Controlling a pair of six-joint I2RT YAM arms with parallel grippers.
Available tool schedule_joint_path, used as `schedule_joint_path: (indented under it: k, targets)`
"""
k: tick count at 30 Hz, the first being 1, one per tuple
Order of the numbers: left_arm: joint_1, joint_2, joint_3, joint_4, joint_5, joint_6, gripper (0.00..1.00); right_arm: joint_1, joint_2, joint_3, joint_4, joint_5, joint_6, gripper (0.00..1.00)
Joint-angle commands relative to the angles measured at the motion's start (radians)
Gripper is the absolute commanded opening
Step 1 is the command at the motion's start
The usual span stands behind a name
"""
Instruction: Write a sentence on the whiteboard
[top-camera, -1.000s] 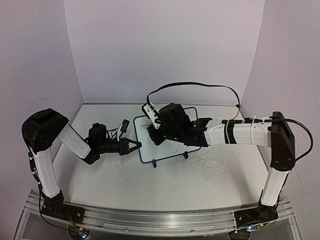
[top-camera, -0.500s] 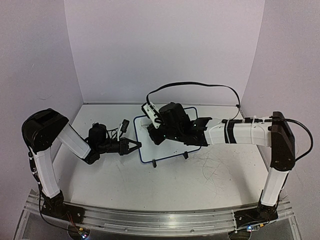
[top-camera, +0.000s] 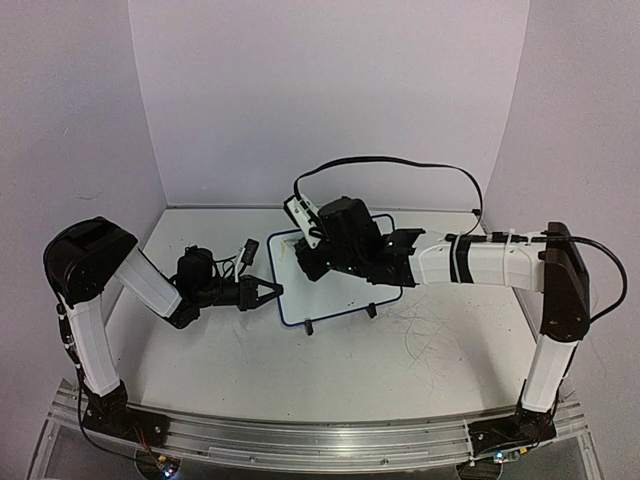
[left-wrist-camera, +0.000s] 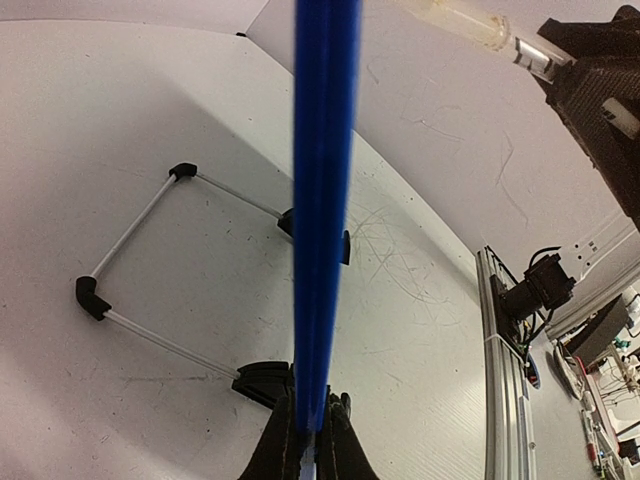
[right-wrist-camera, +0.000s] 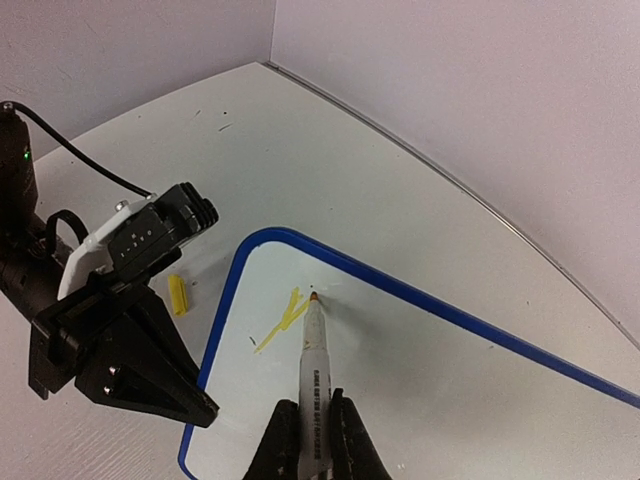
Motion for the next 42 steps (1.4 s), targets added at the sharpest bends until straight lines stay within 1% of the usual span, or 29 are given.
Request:
schedule_joint_path:
  k: [1,30,42]
  targets:
    - [0.000,-0.023,0.021,-0.020,0.003,0.014,0.00,-0.006,0.016,0.026,0.015,0.001,0.001,0.00]
    - [0.000,-0.019,0.034,-0.025,0.011,0.013,0.00,-0.006,-0.055,-0.101,-0.002,0.033,0.055,0.00]
    - [0.000,-0.018,0.033,-0.028,0.012,0.014,0.00,-0.005,-0.069,-0.123,-0.002,0.026,0.064,0.00]
